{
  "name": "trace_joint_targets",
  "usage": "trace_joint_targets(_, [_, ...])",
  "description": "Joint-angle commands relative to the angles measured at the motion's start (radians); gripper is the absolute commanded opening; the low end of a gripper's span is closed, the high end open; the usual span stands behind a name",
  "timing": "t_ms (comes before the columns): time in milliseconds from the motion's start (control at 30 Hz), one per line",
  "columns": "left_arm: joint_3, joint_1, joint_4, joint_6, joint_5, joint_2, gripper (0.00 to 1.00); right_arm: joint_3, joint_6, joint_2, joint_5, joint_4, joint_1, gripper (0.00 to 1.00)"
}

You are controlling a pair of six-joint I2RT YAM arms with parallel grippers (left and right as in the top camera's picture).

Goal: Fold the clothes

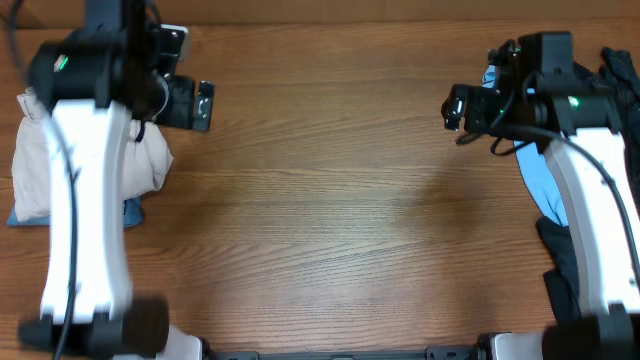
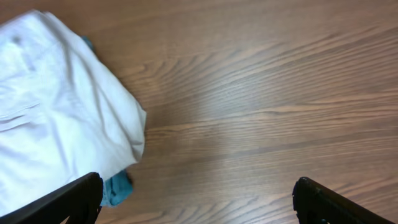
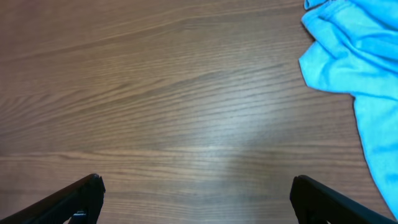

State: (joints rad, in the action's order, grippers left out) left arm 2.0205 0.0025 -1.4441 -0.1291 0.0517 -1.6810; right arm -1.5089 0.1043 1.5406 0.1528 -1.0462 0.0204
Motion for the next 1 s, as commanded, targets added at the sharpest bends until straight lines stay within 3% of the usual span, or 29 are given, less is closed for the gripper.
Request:
trace_joint_targets(0, [-0.178,0.004,0.062,0.015,-0.005,0.189,1.00,0.126,0.001,-0.153,-0.005,0.037,0.008,1.00])
trace_joint_targets(367, [-0.742,0.003,0.332,0.014,0.045,0.780,1.00,0.439,0.002,-0.682,-0.057,0.144,0.058,1.00])
trace_joint_targets(567, [-0.882,0.003,0.383,0.018,0.042,1.046,1.00,0.490,0.057,-0.924,-0.129,0.064,0.075,1.00])
trace_joint_targets(967, [-0.901,0.003,0.316,0.018,0.043,1.115,1.00,0.490,0.057,-0.969,-0.141,-0.137,0.075,1.00])
